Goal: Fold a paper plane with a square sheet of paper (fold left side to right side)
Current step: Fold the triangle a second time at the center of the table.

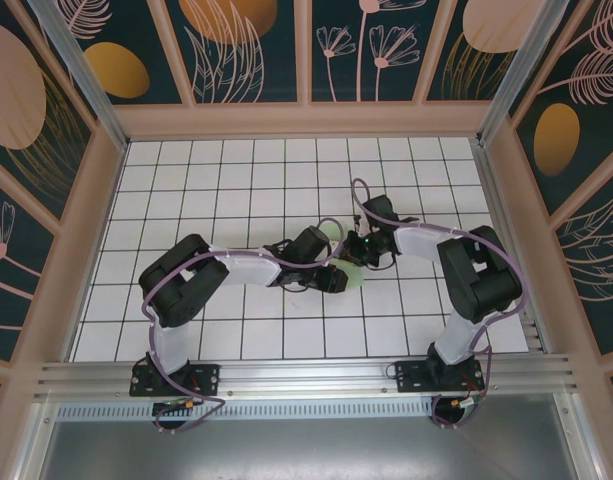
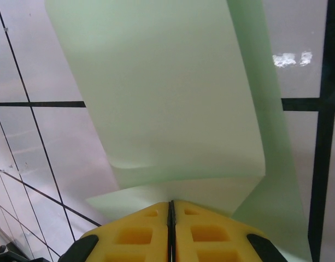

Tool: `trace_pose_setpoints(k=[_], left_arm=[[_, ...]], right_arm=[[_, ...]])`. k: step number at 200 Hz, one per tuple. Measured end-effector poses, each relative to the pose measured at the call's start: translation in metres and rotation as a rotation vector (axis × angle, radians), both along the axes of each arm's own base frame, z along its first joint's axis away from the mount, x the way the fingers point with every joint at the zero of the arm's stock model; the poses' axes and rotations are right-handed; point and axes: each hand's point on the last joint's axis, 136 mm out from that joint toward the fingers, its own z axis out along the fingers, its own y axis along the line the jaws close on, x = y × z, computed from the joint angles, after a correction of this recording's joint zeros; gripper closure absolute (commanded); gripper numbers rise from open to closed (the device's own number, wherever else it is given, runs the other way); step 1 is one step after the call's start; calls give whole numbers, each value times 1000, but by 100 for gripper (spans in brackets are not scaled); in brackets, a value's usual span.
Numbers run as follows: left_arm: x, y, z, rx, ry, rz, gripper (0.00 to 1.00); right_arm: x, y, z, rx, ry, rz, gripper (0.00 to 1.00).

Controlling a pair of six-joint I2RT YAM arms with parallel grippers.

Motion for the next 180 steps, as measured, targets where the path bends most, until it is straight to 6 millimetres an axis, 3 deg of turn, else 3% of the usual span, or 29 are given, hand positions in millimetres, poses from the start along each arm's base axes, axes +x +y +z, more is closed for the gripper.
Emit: trace_pose_setpoints(k=[47, 84, 130, 180], left_arm=[[-1, 1, 0, -12, -23, -13, 64], [-2, 1, 0, -20, -40, -25, 64], [-2, 1, 0, -28, -49, -28, 64], [-3, 1, 1, -34, -56, -31, 64]], right_arm=[[7, -12, -12, -78, -9, -18, 87], [13, -16, -11, -89, -26, -18, 86], [33, -41, -10, -128, -62, -81, 85], [38, -50, -9, -130, -66, -101, 84]])
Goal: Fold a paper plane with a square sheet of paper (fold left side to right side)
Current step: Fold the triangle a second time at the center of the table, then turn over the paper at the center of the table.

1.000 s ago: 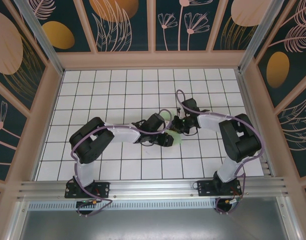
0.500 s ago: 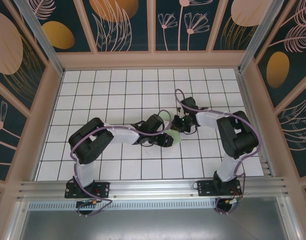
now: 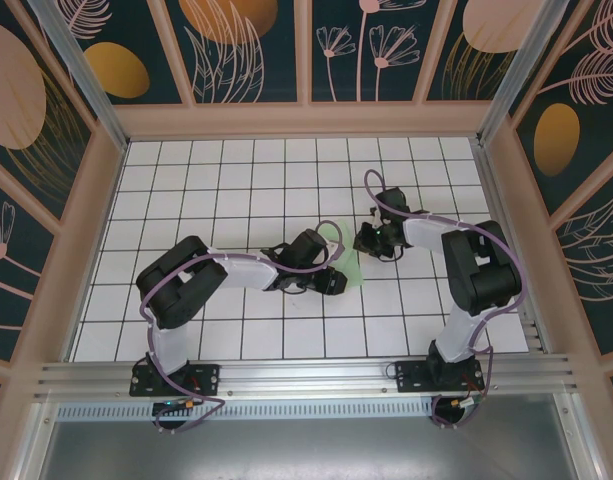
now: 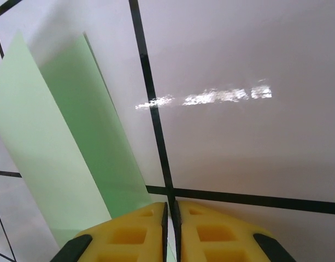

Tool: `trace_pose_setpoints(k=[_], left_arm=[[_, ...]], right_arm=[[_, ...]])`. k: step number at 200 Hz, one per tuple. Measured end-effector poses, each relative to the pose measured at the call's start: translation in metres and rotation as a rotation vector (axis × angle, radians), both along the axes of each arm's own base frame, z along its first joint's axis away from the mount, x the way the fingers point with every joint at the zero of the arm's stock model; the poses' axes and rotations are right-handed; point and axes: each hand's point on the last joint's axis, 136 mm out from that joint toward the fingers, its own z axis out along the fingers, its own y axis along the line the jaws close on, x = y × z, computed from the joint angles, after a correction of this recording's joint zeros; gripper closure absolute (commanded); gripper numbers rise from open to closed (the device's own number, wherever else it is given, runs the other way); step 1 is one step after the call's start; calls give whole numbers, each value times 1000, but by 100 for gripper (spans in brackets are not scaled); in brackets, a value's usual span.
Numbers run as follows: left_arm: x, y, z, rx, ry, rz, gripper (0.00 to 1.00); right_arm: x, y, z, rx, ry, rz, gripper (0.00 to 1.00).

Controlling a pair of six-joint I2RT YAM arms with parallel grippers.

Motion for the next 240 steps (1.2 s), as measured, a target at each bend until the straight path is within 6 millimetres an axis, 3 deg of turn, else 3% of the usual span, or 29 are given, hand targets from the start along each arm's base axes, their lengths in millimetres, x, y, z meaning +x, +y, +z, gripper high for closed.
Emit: trace_pose_setpoints(k=[65, 112, 129, 151, 174, 201, 240], left_arm=[[-4, 4, 8, 21, 21, -2, 55], [13, -3, 65, -65, -49, 17, 48], [27, 3, 85, -95, -81, 50, 44], [47, 20, 94, -97, -99, 111, 42], [63, 34, 88, -73, -97, 160, 41], [66, 31, 68, -44, -62, 154, 40], [58, 29, 29, 3, 21, 129, 55]], right_arm=[[4, -2, 11, 10, -29, -7, 77], [8, -11, 37, 38, -98, -34, 69], [11, -15, 49, 66, -136, -44, 67], [11, -15, 59, 93, -174, -43, 64], [11, -13, 61, 111, -188, -36, 58], [11, -12, 60, 116, -190, -33, 55], [5, -11, 56, 125, -181, -27, 52]])
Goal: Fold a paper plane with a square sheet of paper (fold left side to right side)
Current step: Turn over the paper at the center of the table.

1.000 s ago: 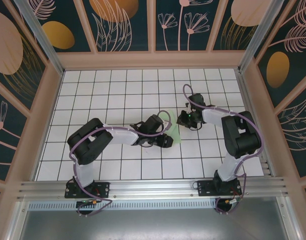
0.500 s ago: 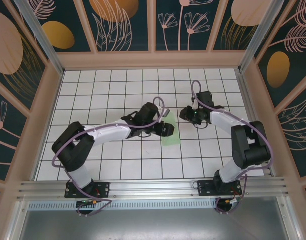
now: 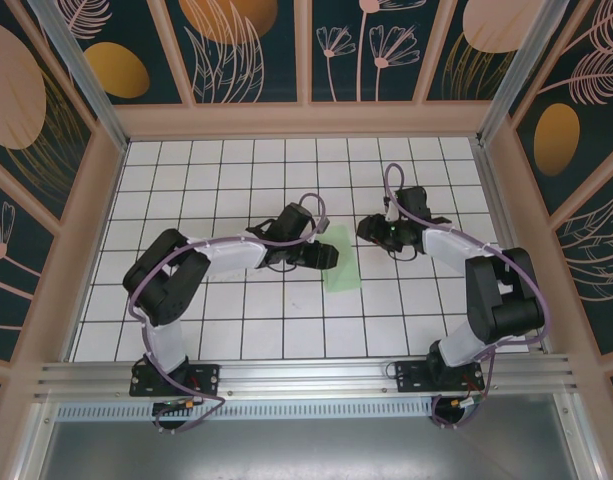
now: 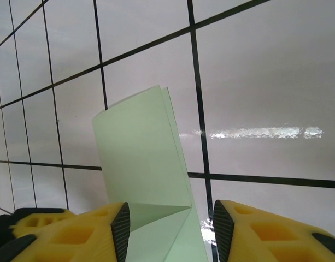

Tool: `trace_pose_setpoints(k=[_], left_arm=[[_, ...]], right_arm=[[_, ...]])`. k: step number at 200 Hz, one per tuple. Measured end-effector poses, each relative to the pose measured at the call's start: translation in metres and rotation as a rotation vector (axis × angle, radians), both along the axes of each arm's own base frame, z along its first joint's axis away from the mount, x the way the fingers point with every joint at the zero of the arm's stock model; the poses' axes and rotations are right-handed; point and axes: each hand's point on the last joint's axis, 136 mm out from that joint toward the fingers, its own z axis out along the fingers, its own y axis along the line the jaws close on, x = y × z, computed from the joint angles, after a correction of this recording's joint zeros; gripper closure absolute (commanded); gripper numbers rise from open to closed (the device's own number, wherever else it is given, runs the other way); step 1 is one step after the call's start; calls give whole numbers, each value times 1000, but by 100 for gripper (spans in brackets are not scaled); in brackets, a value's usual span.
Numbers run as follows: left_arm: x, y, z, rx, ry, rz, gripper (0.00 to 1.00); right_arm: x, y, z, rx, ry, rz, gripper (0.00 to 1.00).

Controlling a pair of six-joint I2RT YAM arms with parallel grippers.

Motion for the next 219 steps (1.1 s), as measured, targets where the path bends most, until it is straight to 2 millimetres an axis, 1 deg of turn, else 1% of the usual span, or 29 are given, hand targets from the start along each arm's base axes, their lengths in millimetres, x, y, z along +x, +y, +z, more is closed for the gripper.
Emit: trace_pose_setpoints(k=[15, 43, 56, 81, 100, 125, 146, 159, 192, 219], left_arm=[[-3, -1, -4, -3, 19, -6, 65], [-4, -5, 0, -26, 23, -22, 90], [-5, -6, 1, -33, 21, -27, 94], [-5, -6, 3, -38, 13, -29, 95], [-7, -2, 8, -45, 2, -26, 96], [-8, -2, 24, -78, -23, -20, 95], [-4, -6, 39, -117, -54, -13, 95], [-2, -7, 45, -133, -66, -11, 95], [-3, -6, 48, -147, -69, -3, 95], [-4, -6, 47, -152, -66, 2, 93]], right_arm=[[0, 1, 1, 6, -3, 4, 52], [0, 5, 5, 30, -14, 18, 51], [-1, 7, 6, 44, -21, 27, 49], [-7, 10, 3, 69, -11, 43, 44], [-16, 13, 2, 97, -3, 61, 39], [-27, 19, 4, 150, -5, 90, 36], [-33, 26, 6, 210, -3, 111, 36], [-35, 30, 10, 249, -4, 123, 36], [-35, 38, 19, 315, -24, 147, 34], [-39, 42, 14, 358, 0, 150, 31]])
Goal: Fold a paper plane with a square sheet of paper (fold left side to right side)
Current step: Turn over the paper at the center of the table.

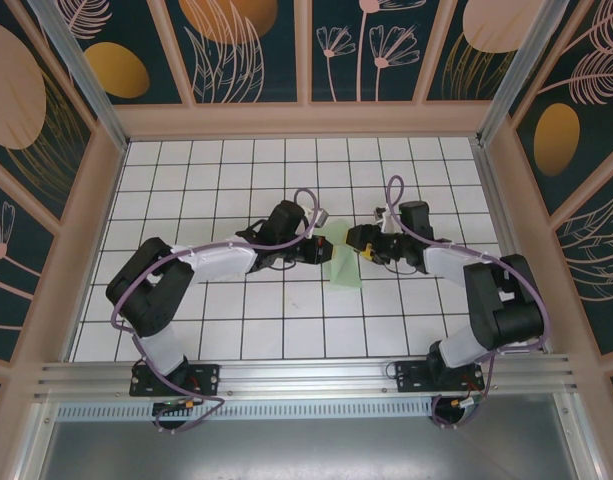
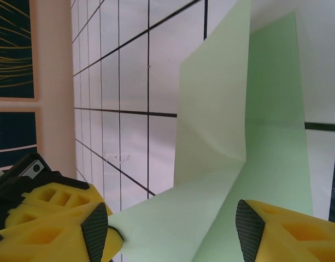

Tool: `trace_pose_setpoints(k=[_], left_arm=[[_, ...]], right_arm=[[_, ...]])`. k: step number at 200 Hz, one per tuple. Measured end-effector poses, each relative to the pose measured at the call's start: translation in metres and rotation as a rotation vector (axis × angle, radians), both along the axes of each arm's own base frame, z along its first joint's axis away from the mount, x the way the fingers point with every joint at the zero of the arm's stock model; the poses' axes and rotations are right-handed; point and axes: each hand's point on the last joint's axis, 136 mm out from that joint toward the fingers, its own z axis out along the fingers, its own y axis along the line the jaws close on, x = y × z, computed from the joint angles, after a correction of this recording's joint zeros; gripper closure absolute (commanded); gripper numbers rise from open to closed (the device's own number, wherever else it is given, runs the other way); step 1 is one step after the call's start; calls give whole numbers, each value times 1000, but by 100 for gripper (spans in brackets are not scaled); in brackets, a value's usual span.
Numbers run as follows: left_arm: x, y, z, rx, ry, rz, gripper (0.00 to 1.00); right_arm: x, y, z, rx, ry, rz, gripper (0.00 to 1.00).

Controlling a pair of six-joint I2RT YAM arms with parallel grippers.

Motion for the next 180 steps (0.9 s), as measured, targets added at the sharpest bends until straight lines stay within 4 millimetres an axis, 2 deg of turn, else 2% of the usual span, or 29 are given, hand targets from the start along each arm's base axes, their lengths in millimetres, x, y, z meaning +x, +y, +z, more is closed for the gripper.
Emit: trace_pose_setpoints(k=[22, 62, 119, 180], left_arm=[[-3, 3, -6, 2, 9, 5, 92], [-11, 10, -22, 19, 50, 19, 92], [-13, 15, -30, 10, 68, 50, 92], [-10, 16, -29, 4, 62, 61, 91]], right_arm=[[-2, 2, -7, 12, 31, 2, 27], [-3, 9, -12, 40, 46, 5, 27], [-7, 17, -22, 38, 73, 16, 27], [-3, 15, -24, 20, 65, 2, 27]])
